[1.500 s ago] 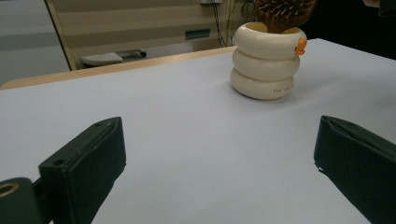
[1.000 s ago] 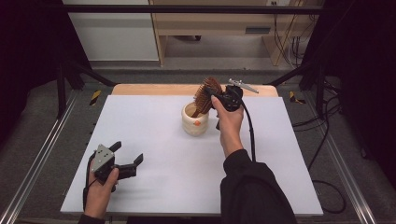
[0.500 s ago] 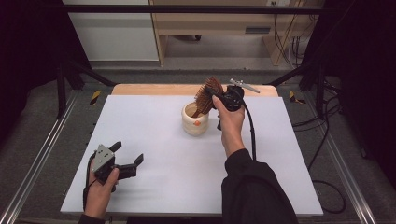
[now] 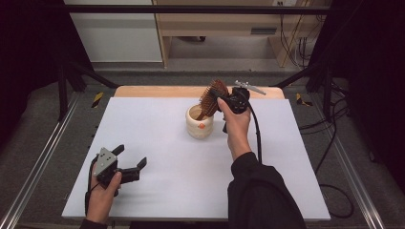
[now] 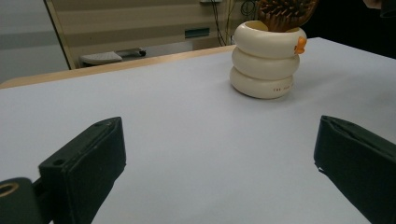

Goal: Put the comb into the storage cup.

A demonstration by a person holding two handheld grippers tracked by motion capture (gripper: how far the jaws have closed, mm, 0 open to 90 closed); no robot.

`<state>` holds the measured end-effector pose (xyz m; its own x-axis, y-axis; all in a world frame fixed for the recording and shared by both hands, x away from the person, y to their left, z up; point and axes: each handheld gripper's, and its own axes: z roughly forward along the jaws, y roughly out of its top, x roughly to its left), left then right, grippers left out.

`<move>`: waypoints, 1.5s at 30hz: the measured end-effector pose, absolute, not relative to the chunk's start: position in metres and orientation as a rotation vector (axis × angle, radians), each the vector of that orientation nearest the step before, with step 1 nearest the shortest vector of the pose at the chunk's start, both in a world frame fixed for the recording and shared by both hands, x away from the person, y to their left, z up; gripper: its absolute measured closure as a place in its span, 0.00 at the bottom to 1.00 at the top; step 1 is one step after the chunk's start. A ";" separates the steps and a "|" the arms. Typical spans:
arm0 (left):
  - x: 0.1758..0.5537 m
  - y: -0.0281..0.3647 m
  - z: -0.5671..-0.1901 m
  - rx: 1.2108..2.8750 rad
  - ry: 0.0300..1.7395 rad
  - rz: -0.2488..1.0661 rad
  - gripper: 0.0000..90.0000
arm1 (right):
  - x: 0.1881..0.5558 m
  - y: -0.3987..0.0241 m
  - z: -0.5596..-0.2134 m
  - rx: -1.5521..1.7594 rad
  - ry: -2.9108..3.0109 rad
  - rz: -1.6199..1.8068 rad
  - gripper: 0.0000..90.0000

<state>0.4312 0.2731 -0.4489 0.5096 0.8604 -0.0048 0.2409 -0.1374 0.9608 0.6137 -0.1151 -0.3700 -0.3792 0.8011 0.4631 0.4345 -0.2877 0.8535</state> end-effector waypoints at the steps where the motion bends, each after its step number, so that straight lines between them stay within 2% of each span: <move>1: 0.431 0.273 -0.449 1.660 0.950 0.708 0.03 | 0.614 -0.115 -0.370 1.538 1.654 1.713 0.50; 13: 0.431 0.273 -0.449 1.662 0.953 0.706 0.03 | 0.614 -0.116 -0.370 1.539 1.660 1.702 0.47; 45: 0.431 0.274 -0.449 1.660 0.956 0.709 0.03 | 0.605 -0.115 -0.361 1.453 1.713 1.588 0.23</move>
<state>0.4313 0.2735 -0.4488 0.5061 0.8624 -0.0067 0.2437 -0.1356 0.9603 0.6054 -0.1146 -0.3613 -0.3876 0.8530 0.3494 0.4132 -0.1780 0.8931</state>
